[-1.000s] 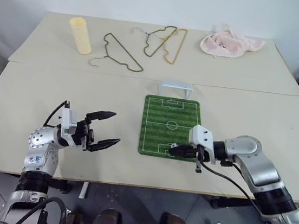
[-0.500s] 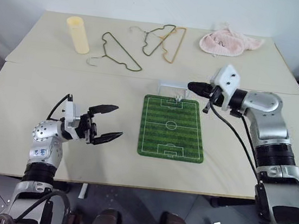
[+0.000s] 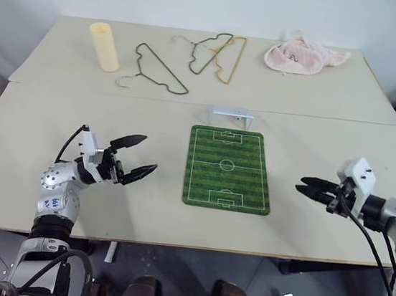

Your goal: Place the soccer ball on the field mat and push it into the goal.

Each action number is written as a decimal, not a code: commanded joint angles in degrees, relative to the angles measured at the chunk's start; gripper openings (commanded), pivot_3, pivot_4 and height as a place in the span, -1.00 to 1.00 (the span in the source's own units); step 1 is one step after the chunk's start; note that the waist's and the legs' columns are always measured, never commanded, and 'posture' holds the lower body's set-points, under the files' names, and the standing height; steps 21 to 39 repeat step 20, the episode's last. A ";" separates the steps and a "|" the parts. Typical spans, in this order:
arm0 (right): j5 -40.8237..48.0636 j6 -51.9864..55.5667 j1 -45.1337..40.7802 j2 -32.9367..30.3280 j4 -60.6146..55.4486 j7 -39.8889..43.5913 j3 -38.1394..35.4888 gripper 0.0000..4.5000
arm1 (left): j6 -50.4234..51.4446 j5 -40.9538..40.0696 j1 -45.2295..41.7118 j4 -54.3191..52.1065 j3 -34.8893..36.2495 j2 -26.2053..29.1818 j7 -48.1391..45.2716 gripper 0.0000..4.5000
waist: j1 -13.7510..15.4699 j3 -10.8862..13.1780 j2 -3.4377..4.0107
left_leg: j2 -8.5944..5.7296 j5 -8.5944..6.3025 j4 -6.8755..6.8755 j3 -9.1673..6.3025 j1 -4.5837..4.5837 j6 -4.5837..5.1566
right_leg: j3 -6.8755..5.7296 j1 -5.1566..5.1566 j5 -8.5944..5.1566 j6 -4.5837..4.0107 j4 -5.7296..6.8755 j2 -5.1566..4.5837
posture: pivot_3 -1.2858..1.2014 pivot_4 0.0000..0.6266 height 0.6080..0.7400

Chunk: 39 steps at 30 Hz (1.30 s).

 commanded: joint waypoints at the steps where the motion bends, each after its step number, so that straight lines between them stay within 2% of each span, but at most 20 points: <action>1: 3.70 -7.10 0.97 -1.06 3.12 5.25 -6.20 0.16 | 0.69 0.71 0.14 0.75 1.85 1.32 3.72 1.00 | 0.09 0.01 -0.01 | 0.00 0.00 0.02 0.00 0.05 0.00 | 0.00 0.05 0.00 0.00 0.01 0.00 | 0.03 -0.52 1.00; 2: 3.55 -8.31 0.96 -1.20 4.13 6.20 -6.17 0.36 | 0.54 1.22 0.24 0.58 1.82 1.35 4.78 1.00 | 0.08 0.00 -0.01 | 0.02 0.00 0.02 0.00 0.07 0.00 | 0.01 0.05 0.01 -0.02 0.02 0.00 | 0.03 -0.52 1.00; 6: 4.64 -10.84 -0.23 -0.69 8.42 8.28 -7.21 0.94 | 2.22 0.85 0.37 -0.45 2.86 1.50 8.60 1.00 | 0.41 0.00 -0.01 | 0.04 0.00 0.02 -0.01 0.07 0.00 | 0.00 0.04 0.02 -0.03 0.04 0.00 | 0.03 -0.52 1.00; 7: 4.80 -11.54 0.17 -0.97 9.28 9.51 -7.23 0.97 | 2.95 0.00 0.85 -1.09 3.13 1.78 8.12 1.00 | 0.49 0.00 -0.01 | 0.04 0.00 0.02 -0.01 0.07 0.00 | 0.00 0.04 0.02 -0.03 0.04 0.00 | 0.03 -0.52 1.00; 12: 4.87 -13.68 3.25 -2.34 11.91 13.72 -7.39 0.97 | 3.78 0.06 2.96 -2.35 4.03 3.36 8.12 1.00 | 0.66 0.01 -0.01 | 0.04 0.00 -0.02 -0.02 0.05 0.00 | -0.03 0.02 0.02 -0.03 0.02 0.01 | 0.03 -0.52 1.00; 15: 2.99 -15.36 5.68 -3.37 12.78 13.53 -7.32 0.97 | 4.00 -0.18 3.71 -2.53 4.59 4.32 7.87 1.00 | 0.83 0.01 -0.01 | 0.03 0.00 -0.01 -0.02 0.03 0.00 | -0.03 0.03 0.02 -0.03 0.01 0.00 | 0.03 -0.52 1.00; 20: 4.82 -14.03 8.85 -2.26 9.17 9.95 -9.65 0.97 | 4.93 -0.96 4.45 -4.35 5.03 4.33 7.35 1.00 | 0.67 0.01 -0.01 | 0.03 0.00 0.00 -0.02 0.05 0.00 | -0.02 0.03 0.02 -0.03 0.01 0.00 | 0.03 -0.52 1.00; 39: 4.82 -14.03 8.85 -2.26 9.17 9.95 -9.65 0.97 | 4.93 -0.96 4.45 -4.35 5.03 4.33 7.35 1.00 | 0.67 0.01 -0.01 | 0.03 0.00 0.00 -0.02 0.05 0.00 | -0.02 0.03 0.02 -0.03 0.01 0.00 | 0.03 -0.52 1.00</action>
